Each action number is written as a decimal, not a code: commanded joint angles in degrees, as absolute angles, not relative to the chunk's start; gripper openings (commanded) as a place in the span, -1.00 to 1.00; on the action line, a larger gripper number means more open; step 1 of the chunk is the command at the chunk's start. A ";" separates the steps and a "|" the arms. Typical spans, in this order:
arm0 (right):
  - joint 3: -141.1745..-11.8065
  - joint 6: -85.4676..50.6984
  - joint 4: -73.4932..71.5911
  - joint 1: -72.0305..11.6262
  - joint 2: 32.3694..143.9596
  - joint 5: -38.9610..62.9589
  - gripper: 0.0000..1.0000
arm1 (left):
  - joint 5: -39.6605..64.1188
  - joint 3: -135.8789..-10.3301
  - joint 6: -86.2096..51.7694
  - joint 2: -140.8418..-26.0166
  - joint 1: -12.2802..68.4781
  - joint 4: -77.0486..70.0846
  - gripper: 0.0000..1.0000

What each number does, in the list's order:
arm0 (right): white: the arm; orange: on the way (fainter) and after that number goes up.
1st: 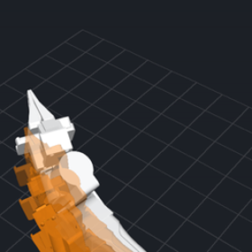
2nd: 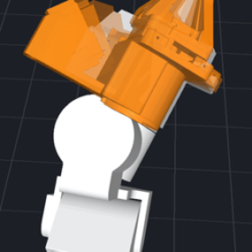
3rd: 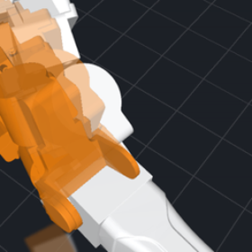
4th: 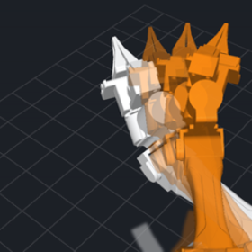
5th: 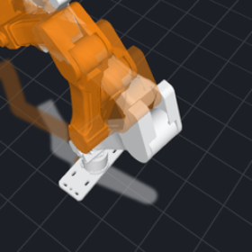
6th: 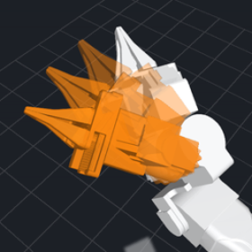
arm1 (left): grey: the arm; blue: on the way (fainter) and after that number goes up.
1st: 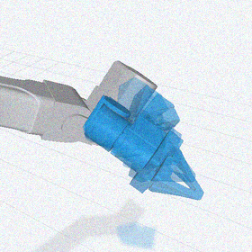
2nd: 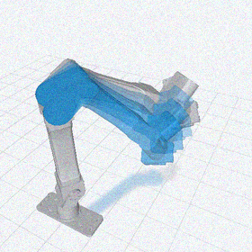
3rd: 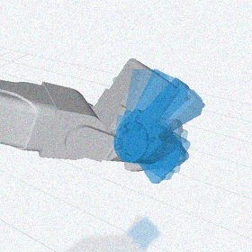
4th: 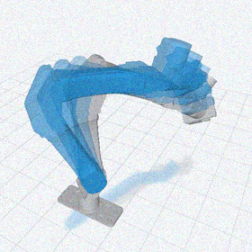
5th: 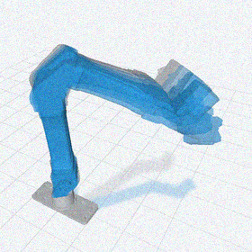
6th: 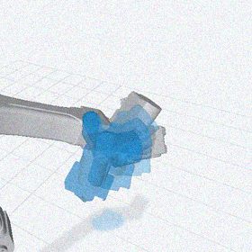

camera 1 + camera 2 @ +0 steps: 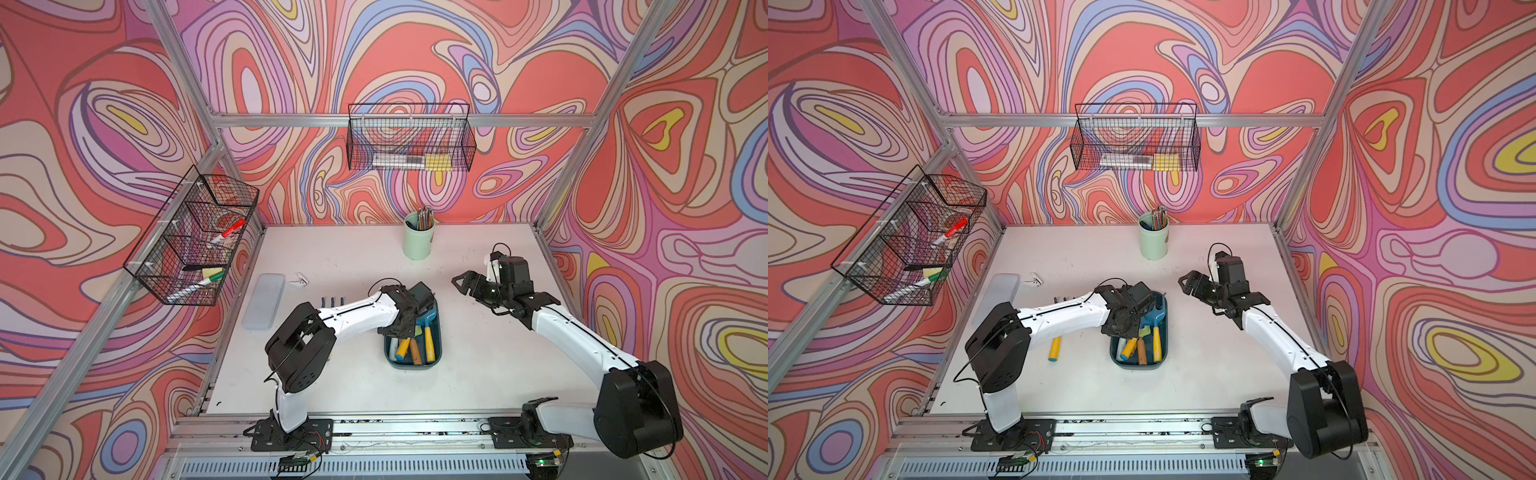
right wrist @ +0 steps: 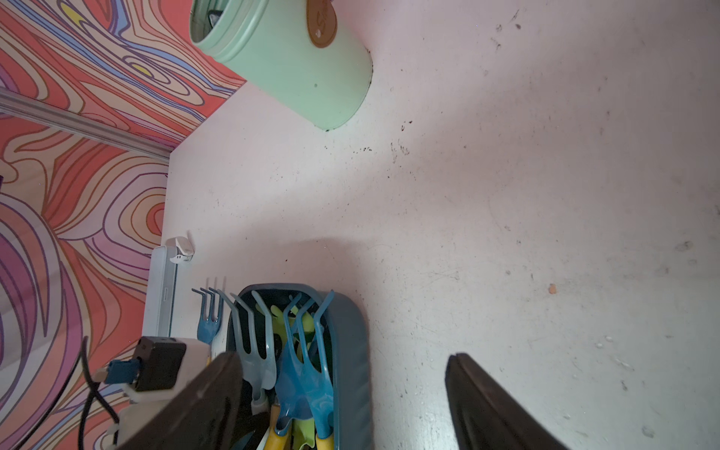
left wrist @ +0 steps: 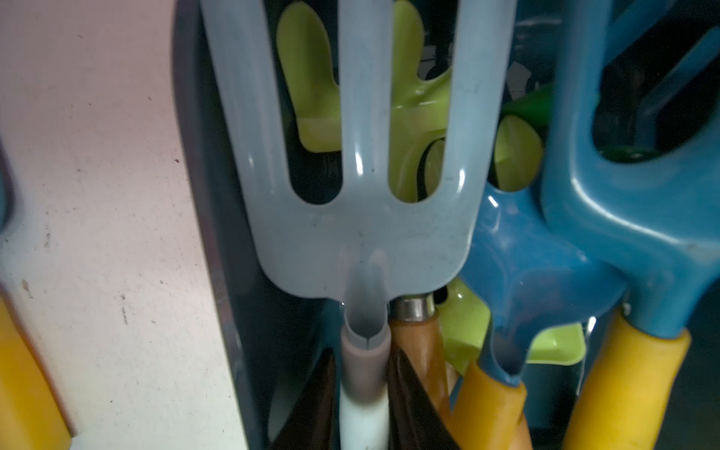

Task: Take the hand rake out of the storage box
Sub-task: Pick up the rake from the storage box.

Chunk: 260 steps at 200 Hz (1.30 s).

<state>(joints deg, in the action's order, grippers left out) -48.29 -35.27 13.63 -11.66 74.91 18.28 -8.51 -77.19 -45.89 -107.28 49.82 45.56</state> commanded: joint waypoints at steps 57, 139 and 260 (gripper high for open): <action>-47.14 -36.28 11.89 -11.53 75.33 19.84 0.67 | -4.04 -75.92 -45.15 -109.16 46.77 40.47 -0.51; -46.67 -36.82 11.17 -11.60 75.40 19.95 0.67 | -5.12 -78.65 -44.44 -105.90 46.97 44.25 -0.88; -47.06 -36.10 11.60 -11.64 76.00 19.62 0.66 | -10.02 -86.87 -39.62 -100.17 46.84 56.66 -0.91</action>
